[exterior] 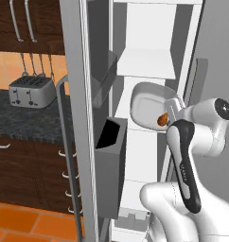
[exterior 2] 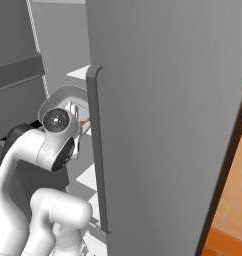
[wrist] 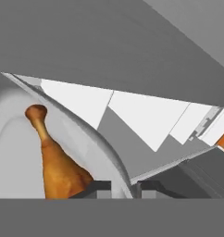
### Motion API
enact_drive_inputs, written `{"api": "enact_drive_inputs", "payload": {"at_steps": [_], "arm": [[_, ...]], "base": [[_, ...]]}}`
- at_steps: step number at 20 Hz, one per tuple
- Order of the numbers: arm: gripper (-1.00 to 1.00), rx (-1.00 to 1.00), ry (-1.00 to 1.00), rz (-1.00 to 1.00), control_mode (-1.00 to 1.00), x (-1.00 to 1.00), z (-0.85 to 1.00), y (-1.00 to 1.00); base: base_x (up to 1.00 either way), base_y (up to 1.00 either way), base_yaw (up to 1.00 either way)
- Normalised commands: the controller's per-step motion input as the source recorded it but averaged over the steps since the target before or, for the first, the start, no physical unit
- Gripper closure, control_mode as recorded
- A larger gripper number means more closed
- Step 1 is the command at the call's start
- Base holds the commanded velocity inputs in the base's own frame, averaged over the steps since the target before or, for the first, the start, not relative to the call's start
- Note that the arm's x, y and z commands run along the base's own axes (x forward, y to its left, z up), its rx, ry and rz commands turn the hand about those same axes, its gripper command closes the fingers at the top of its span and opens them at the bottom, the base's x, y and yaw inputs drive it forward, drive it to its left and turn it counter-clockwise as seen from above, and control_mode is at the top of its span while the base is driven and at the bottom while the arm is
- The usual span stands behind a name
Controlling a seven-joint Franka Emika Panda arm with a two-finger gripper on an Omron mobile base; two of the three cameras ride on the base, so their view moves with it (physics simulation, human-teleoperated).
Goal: Take the meat container that has the chicken drumstick and place it on the second highest rack of the freezer. Then take the vegetable container that has the squash and bell pepper and place it on the highest rack of the freezer.
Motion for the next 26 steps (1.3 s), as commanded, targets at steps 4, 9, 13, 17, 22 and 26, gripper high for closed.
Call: {"api": "enact_drive_inputs", "payload": {"at_steps": [4,9,13,17,22,26], "arm": [[1.0,0.01,0.0,-0.05,-1.0,0.39,-0.19,-0.07],[1.0,-0.02,0.0,-0.14,-1.0,0.36,-0.06,0.42],[1.0,-0.03,0.0,-0.14,-1.0,0.51,-0.09,0.5],[1.0,0.0,0.0,-0.1,-1.0,0.26,-0.09,0.25],[1.0,0.04,0.0,-0.02,-1.0,0.07,-0.04,-0.08],[1.0,0.1,0.0,0.0,-1.0,0.0,0.0,-0.33]], "base": [[0.0,0.0,0.0],[0.0,0.0,0.0],[0.0,0.0,0.0],[0.0,0.0,0.0],[0.0,0.0,0.0],[0.0,0.0,0.0]]}}
